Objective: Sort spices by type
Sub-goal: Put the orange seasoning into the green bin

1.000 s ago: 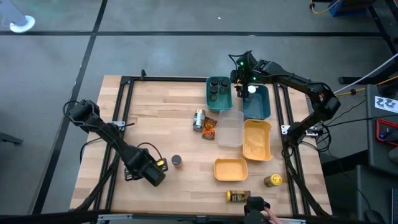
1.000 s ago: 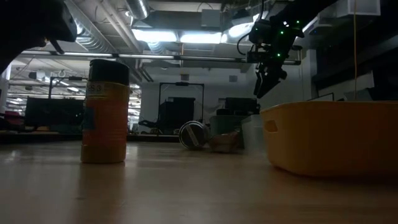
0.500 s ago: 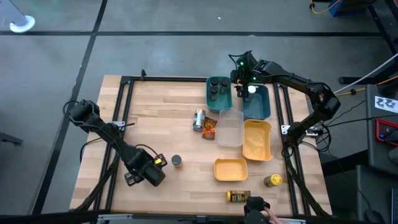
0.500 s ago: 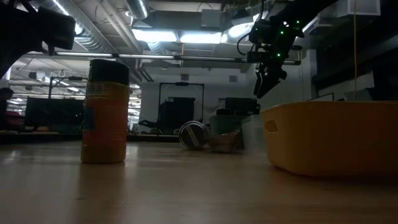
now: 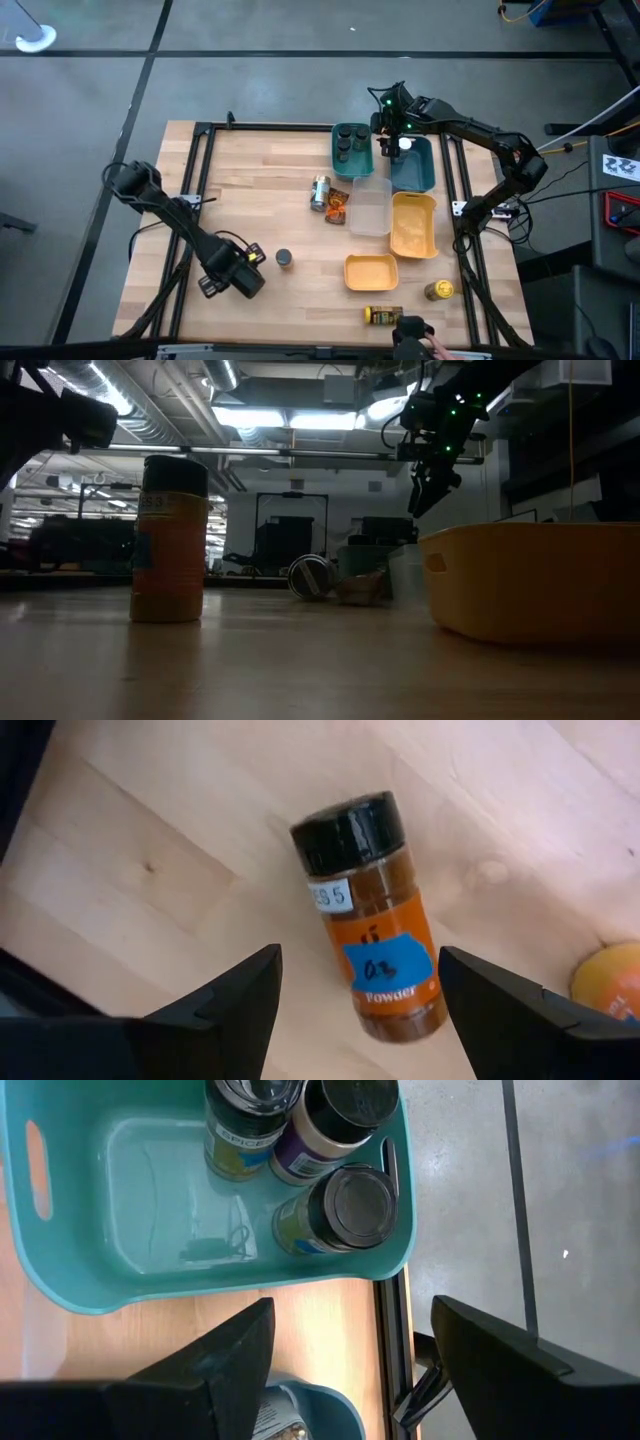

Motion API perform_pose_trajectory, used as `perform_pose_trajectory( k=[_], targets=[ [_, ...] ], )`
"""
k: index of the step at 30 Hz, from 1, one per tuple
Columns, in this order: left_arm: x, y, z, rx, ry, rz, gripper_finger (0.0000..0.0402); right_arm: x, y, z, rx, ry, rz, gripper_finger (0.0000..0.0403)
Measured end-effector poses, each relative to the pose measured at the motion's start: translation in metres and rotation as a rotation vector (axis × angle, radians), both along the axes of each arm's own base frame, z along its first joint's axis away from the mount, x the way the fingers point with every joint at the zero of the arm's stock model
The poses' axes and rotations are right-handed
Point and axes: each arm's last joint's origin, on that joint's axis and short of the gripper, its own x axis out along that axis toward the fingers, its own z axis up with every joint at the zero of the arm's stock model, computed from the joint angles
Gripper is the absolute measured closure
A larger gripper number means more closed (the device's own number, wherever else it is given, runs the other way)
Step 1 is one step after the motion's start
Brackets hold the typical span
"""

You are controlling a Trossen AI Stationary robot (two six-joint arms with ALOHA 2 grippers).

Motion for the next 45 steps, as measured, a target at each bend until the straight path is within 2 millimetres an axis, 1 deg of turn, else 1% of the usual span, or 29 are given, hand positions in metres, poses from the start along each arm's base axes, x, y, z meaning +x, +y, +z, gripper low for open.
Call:
perform_pose_trajectory(
  k=[9, 14, 19, 26, 36, 45],
  targets=[
    [0.013, -0.010, -0.023, 0.005, -0.007, -0.006, 0.0149, 0.000, 0.000, 0.000, 0.000, 0.001, -0.001, 0.0134],
    [0.015, -0.011, -0.030, 0.015, 0.006, -0.007, 0.0149, 0.000, 0.000, 0.000, -0.001, -0.001, 0.000, 0.0134],
    [0.016, -0.012, -0.031, 0.017, 0.010, -0.009, 0.0149, 0.000, 0.000, 0.000, -0.001, -0.001, 0.000, 0.0134],
    [0.015, -0.011, -0.031, 0.029, 0.014, -0.072, 0.0149, 0.000, 0.000, 0.000, -0.001, -0.001, 0.000, 0.0134],
    [0.015, -0.010, -0.031, 0.057, 0.001, -0.060, 0.0149, 0.000, 0.000, 0.000, -0.002, -0.001, 0.000, 0.0134],
    [0.011, -0.006, -0.031, 0.095, 0.048, -0.008, 0.0149, 0.000, 0.000, 0.000, -0.001, -0.001, 0.000, 0.0134]
  ],
)
